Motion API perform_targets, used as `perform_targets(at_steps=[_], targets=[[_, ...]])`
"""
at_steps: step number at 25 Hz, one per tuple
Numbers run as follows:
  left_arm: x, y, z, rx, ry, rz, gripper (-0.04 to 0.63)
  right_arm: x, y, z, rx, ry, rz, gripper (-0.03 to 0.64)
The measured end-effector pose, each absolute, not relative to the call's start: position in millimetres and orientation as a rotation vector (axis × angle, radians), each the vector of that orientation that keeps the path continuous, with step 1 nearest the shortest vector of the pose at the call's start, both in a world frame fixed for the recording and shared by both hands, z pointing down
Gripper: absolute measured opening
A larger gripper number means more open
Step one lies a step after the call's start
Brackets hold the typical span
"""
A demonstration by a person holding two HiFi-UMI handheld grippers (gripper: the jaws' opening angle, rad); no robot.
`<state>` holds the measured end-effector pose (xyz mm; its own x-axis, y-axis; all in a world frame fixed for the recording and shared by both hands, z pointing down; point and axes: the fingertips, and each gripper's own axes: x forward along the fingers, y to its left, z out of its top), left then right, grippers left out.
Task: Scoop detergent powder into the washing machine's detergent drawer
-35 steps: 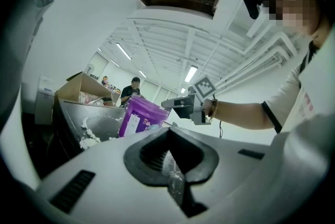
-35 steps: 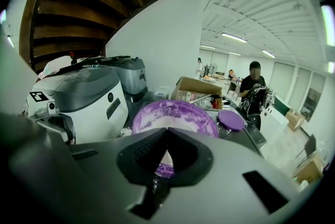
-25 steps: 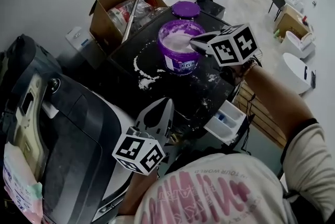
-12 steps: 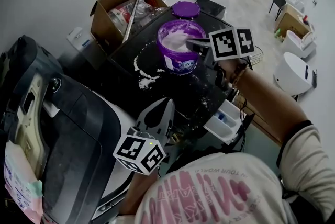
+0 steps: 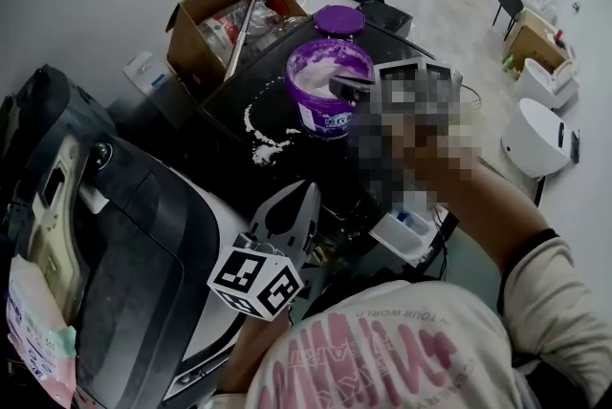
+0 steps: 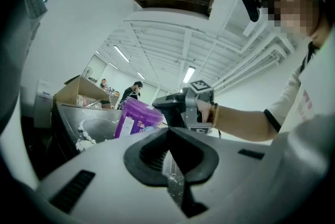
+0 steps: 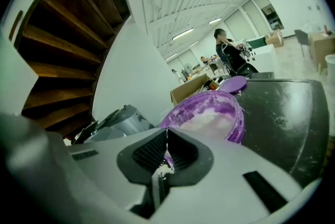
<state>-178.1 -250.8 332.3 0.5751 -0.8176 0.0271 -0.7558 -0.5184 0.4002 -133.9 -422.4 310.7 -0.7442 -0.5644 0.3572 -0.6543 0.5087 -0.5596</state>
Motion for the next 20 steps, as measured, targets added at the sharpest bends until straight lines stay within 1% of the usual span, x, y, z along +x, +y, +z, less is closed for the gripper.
perform_targets(at_steps=[12, 20], targets=[[-172.6, -246.9, 333.5, 2.433, -1.303, -0.203, 0.002, -115.3, -423.2, 305.4, 1.113, -2.688, 1.339, 0.003], [-161.1, -235.2, 326.1, 2.402, -1.379, -0.185, 0.002, -99.6, -421.2, 311.7, 1.083, -2.684, 1.679, 0.003]])
